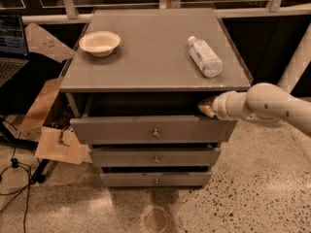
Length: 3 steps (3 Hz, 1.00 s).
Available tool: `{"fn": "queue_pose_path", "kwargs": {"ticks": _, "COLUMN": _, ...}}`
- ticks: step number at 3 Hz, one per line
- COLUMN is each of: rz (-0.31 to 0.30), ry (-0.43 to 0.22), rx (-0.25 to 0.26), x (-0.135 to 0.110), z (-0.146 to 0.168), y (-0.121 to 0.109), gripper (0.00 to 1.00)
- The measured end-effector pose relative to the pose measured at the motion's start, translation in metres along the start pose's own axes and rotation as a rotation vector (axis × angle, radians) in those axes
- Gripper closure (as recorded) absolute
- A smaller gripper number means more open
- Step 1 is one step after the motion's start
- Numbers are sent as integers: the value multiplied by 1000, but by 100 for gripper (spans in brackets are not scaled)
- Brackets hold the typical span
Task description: Open top drawer
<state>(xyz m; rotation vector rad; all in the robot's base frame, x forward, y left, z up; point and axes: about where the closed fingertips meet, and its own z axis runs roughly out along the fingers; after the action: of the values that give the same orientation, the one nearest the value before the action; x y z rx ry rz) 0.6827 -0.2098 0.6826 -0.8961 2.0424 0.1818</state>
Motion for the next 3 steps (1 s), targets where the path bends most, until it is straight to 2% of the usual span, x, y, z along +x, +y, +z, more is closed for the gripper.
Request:
{"fn": "queue_pose_path", "kwargs": {"ticks": 1, "rz": -30, "ry": 33, "rx": -27, "x": 0, "z": 2, "y": -2, "gripper": 100}}
{"fn": "queue_pose_path", "kwargs": {"ticks": 2, "rz": -30, "ry": 33, "rx": -27, "x": 1, "z": 1, "y": -1, "gripper": 100}}
{"fn": "queue_pose_path", "kwargs": {"ticks": 3, "rz": 32, "ry": 12, "rx": 8, "x": 11, "z": -4, "y": 4, "gripper": 100}}
